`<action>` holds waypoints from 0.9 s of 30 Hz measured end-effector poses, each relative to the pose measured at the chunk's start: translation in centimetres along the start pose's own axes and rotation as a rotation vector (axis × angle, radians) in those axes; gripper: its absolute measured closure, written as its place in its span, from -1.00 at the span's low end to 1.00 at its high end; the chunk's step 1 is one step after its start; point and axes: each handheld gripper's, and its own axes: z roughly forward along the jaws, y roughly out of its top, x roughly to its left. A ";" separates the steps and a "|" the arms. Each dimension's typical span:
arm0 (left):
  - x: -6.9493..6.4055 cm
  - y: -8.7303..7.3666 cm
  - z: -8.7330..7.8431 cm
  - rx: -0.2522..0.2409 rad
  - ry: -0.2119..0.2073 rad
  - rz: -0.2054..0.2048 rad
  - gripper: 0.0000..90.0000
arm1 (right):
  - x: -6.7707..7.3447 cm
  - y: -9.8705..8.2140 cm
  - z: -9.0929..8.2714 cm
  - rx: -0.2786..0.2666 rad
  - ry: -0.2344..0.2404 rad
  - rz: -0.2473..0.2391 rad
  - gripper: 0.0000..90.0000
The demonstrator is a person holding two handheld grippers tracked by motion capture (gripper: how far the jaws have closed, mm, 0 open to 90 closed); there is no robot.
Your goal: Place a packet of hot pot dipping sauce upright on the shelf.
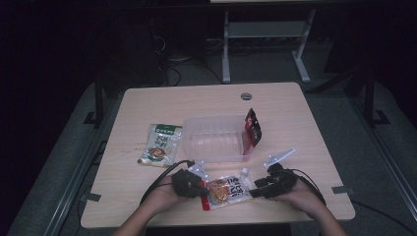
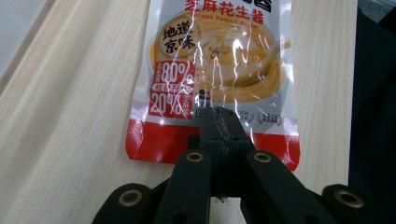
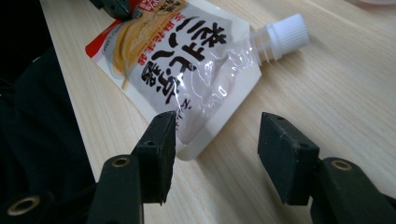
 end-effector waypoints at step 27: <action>0.2 -0.1 0.0 -0.009 -0.011 -0.004 1.00 | -1.6 2.2 2.1 -0.061 0.105 0.074 0.21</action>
